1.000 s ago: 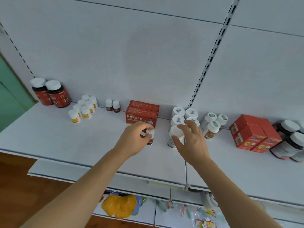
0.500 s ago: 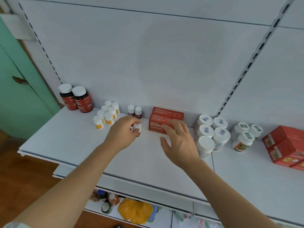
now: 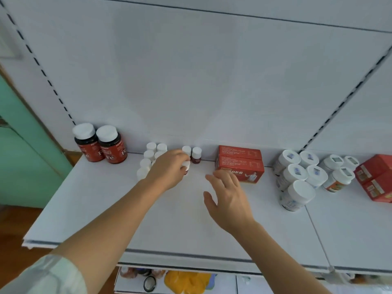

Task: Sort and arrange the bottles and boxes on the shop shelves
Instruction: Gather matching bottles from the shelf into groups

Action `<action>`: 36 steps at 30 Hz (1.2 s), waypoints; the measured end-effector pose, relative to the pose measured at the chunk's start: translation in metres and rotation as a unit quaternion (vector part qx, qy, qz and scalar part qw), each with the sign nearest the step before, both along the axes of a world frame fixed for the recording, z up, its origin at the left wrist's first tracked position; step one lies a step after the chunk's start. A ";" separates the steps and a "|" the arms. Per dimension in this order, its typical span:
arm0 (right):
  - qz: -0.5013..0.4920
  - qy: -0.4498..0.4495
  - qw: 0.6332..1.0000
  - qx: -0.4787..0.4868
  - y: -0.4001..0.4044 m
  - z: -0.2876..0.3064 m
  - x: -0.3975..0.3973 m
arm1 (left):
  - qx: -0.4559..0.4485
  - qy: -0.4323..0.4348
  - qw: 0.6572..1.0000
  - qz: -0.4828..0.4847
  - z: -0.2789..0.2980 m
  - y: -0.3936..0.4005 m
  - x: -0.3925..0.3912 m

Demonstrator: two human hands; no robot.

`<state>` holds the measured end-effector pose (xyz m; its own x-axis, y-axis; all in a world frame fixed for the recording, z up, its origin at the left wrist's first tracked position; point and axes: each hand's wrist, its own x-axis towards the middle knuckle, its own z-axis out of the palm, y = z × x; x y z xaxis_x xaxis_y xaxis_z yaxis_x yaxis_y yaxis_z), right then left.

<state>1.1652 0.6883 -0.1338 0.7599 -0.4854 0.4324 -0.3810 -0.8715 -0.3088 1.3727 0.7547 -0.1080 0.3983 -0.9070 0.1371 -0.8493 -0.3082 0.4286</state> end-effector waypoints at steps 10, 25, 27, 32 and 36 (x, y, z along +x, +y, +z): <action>-0.030 0.024 0.999 0.005 -0.002 -0.006 0.014 | -0.028 -0.062 0.997 -0.025 -0.017 -0.013 0.014; -0.047 0.022 0.998 -0.044 -0.005 0.007 0.017 | -0.038 -0.123 0.991 -0.029 -0.022 -0.014 0.015; -0.057 0.009 0.996 -0.072 -0.006 0.013 0.015 | -0.038 -0.132 0.990 -0.022 -0.019 -0.012 0.014; -0.098 0.023 0.991 -0.093 -0.009 0.023 0.009 | -0.108 -0.134 0.985 -0.025 -0.010 -0.010 0.007; -0.130 0.044 0.987 -0.081 -0.010 0.027 -0.006 | -0.160 -0.123 0.978 -0.051 0.003 -0.020 -0.016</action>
